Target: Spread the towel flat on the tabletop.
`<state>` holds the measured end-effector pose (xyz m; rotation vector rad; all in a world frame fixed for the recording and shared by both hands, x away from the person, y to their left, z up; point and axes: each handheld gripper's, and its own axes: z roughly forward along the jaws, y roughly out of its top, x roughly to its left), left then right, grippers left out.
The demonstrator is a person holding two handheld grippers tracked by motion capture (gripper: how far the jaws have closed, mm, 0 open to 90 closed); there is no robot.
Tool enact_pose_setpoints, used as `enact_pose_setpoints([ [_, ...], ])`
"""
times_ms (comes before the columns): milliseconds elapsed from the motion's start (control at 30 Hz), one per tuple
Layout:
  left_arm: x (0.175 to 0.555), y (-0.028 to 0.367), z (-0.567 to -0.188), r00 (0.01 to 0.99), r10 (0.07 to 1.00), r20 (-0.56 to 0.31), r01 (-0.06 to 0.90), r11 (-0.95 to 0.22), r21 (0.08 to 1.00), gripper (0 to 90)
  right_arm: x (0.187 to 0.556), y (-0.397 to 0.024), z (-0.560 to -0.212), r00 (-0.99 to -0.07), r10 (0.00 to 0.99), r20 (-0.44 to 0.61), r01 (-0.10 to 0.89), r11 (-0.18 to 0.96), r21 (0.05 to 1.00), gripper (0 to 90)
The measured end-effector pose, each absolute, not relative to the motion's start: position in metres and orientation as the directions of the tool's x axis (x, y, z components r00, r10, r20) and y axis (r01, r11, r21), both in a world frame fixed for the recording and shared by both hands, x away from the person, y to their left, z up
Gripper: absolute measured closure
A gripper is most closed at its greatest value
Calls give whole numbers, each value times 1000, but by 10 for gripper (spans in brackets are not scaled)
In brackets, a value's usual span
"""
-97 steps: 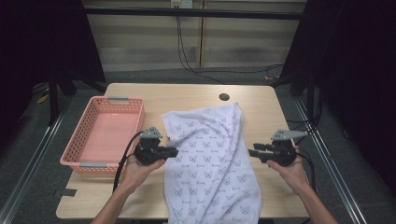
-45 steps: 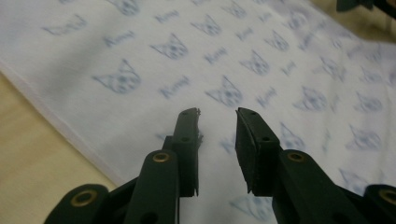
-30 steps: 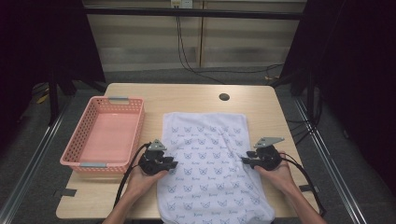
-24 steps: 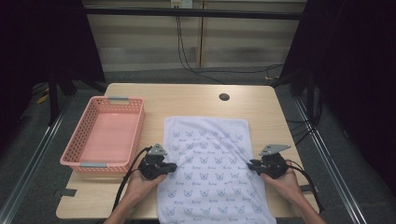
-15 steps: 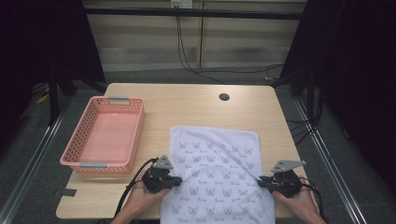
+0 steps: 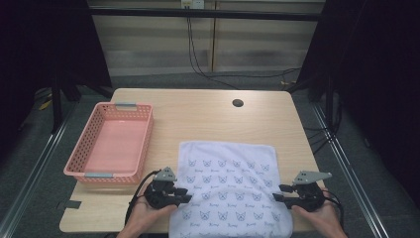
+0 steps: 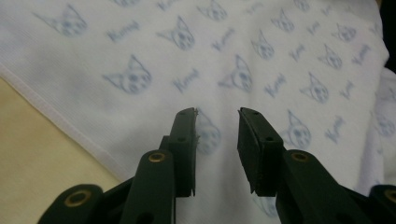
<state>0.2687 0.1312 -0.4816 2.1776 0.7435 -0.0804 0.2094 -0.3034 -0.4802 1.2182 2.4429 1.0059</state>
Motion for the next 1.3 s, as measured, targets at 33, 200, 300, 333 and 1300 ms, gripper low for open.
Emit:
enact_pose_setpoints([
  [33,275,130,-481,821,488,-295,537,-487,689,650,214,-302,-480,-624,776,88,613,417,672,487],
  [200,299,128,-481,798,523,-298,556,-448,700,609,239,-300,-477,-626,776,83,602,413,683,425],
  [300,307,129,-482,786,539,-303,566,-430,703,581,259,-303,-476,-599,794,103,620,378,688,414],
  [333,308,129,-483,783,546,-299,568,-430,702,568,267,-306,-475,-582,806,106,627,363,690,413],
  [1300,357,134,-498,684,680,-264,624,-359,694,489,358,-304,-504,-512,858,37,634,348,691,534],
])
